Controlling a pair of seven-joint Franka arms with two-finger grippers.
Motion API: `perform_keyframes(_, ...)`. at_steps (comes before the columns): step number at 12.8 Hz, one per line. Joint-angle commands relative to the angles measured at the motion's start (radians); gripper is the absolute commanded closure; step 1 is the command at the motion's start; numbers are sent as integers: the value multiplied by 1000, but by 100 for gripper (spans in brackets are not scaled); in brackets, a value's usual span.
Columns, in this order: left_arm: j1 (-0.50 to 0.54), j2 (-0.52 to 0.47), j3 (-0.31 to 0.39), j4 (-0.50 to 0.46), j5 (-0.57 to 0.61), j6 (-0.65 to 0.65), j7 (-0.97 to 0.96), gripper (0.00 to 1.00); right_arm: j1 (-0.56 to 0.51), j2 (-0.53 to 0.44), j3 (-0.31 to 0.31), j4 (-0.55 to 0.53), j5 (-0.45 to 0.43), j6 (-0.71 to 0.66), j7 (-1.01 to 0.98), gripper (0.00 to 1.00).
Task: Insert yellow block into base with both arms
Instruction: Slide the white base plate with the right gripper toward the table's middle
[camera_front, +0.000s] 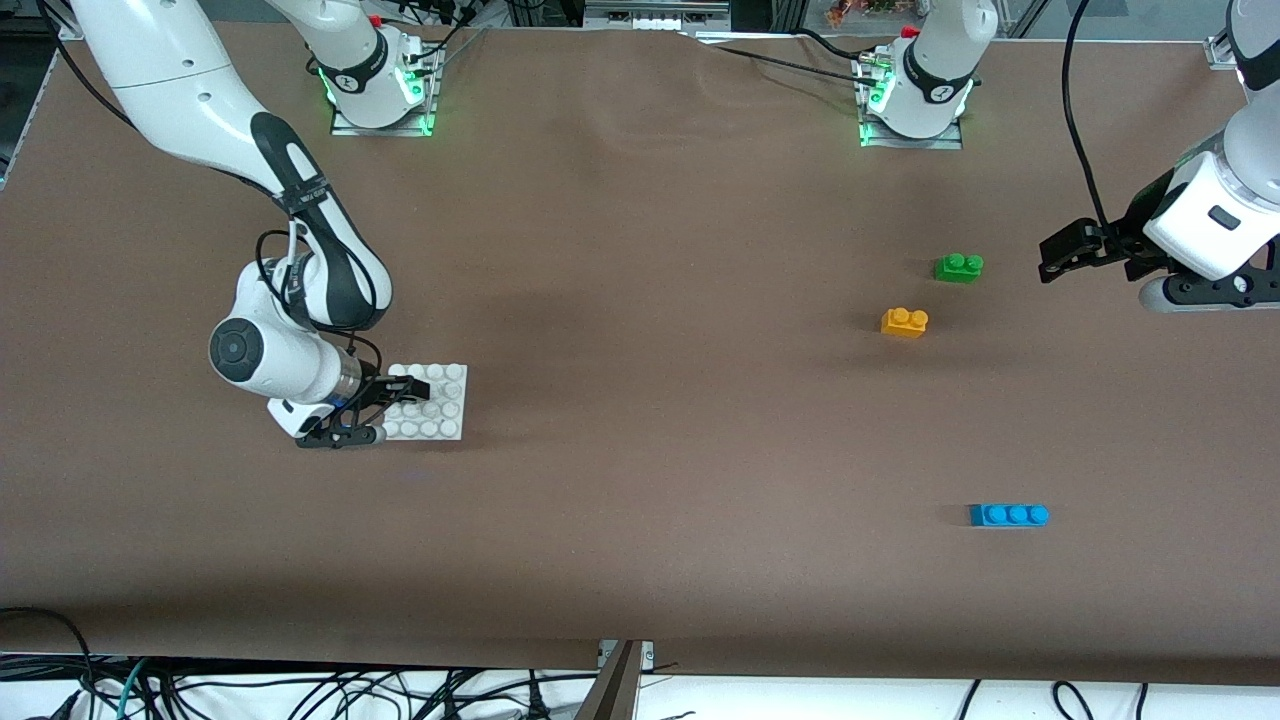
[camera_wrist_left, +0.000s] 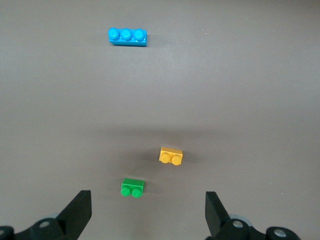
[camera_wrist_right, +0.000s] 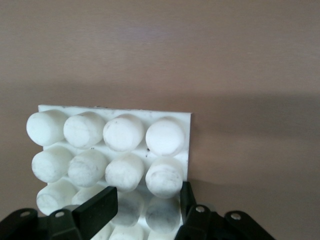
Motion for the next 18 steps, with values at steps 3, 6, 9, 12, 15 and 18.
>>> perform_keyframes(3,0,11,5,31,-26,-23,15,0,23,37,28,55,31,-20,13,42)
perform_keyframes(6,2,11,5,31,-26,-23,15,0,49,45,28,69,51,-20,48,42)
perform_keyframes(9,2,11,5,31,-26,-23,15,0,75,65,28,101,51,-20,93,42)
perform_keyframes(12,0,11,5,31,-26,-23,15,0,98,74,29,117,51,-20,120,42)
perform_keyframes(15,0,11,5,31,-26,-23,15,0,121,85,29,137,53,-20,126,42)
perform_keyframes(18,0,11,5,31,-26,-23,15,0,148,93,29,147,51,-20,145,42)
